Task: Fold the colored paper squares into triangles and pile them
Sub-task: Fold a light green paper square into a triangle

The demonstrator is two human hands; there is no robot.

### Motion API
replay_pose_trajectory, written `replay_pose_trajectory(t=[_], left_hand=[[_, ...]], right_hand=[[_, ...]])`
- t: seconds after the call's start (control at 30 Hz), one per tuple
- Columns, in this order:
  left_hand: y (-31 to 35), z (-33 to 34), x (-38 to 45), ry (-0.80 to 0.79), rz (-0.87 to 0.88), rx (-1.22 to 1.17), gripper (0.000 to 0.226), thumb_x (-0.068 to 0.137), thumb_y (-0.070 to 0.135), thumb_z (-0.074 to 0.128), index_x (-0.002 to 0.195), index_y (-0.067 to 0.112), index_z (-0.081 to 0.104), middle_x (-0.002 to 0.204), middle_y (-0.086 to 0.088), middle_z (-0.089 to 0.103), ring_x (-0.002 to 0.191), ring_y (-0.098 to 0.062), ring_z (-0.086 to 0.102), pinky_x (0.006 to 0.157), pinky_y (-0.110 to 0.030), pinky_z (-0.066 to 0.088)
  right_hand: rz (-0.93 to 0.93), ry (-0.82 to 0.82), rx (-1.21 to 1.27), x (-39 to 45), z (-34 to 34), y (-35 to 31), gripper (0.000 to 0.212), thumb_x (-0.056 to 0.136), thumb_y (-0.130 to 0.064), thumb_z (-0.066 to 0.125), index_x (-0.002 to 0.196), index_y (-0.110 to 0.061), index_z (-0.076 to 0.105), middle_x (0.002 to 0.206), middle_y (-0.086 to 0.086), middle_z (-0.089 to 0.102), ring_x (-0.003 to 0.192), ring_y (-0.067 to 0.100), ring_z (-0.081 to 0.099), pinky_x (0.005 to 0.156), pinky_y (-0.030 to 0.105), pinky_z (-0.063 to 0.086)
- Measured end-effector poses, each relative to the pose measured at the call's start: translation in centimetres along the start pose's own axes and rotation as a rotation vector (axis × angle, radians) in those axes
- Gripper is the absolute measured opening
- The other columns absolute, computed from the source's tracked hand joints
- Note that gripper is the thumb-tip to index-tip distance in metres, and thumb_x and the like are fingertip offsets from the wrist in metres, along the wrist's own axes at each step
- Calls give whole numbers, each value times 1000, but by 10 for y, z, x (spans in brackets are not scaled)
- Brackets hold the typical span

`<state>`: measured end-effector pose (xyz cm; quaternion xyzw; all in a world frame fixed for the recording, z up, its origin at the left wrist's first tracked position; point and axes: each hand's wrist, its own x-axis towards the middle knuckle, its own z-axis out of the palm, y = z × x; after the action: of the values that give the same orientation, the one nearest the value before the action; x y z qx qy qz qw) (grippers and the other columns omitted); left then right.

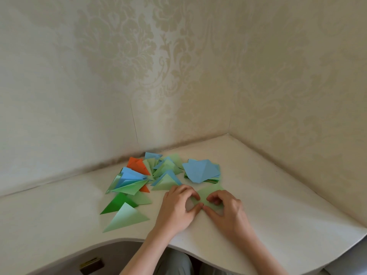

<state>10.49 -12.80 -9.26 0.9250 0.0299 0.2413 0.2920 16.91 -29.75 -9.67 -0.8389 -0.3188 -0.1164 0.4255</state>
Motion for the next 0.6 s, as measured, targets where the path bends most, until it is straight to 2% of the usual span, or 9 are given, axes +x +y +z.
replay_pose_trajectory(t=[0.1, 0.23, 0.47, 0.6], left_hand=[[0, 0, 1, -5, -33, -20, 18, 77, 49, 65, 87, 36, 61, 94, 23, 55, 96, -1, 46, 87, -28, 42], [1, -2, 3, -21, -71, -48, 12, 76, 45, 69, 83, 37, 62, 93, 23, 57, 97, -3, 48, 87, -31, 43], [3, -5, 2, -53, -91, -81, 7, 79, 37, 68, 83, 40, 62, 93, 22, 58, 97, -3, 49, 88, -32, 43], [0, -6, 1, -56, -79, -89, 19, 85, 17, 62, 87, 36, 65, 95, 21, 60, 98, -4, 50, 88, -30, 43]], right_hand=[[27, -14, -21, 1, -1, 0, 23, 68, -52, 68, 82, -39, 55, 77, -26, 57, 78, -3, 56, 71, 29, 51], [65, -24, -33, 3, 1, 0, 22, 69, -42, 76, 83, -34, 61, 79, -26, 57, 76, -1, 56, 75, 34, 51], [64, -69, -44, 3, 3, 2, 21, 70, -36, 71, 90, -36, 64, 81, -25, 54, 78, 0, 55, 79, 37, 50], [48, -69, -25, 1, 1, 3, 18, 73, -33, 68, 91, -34, 66, 85, -22, 58, 79, -1, 56, 79, 37, 51]])
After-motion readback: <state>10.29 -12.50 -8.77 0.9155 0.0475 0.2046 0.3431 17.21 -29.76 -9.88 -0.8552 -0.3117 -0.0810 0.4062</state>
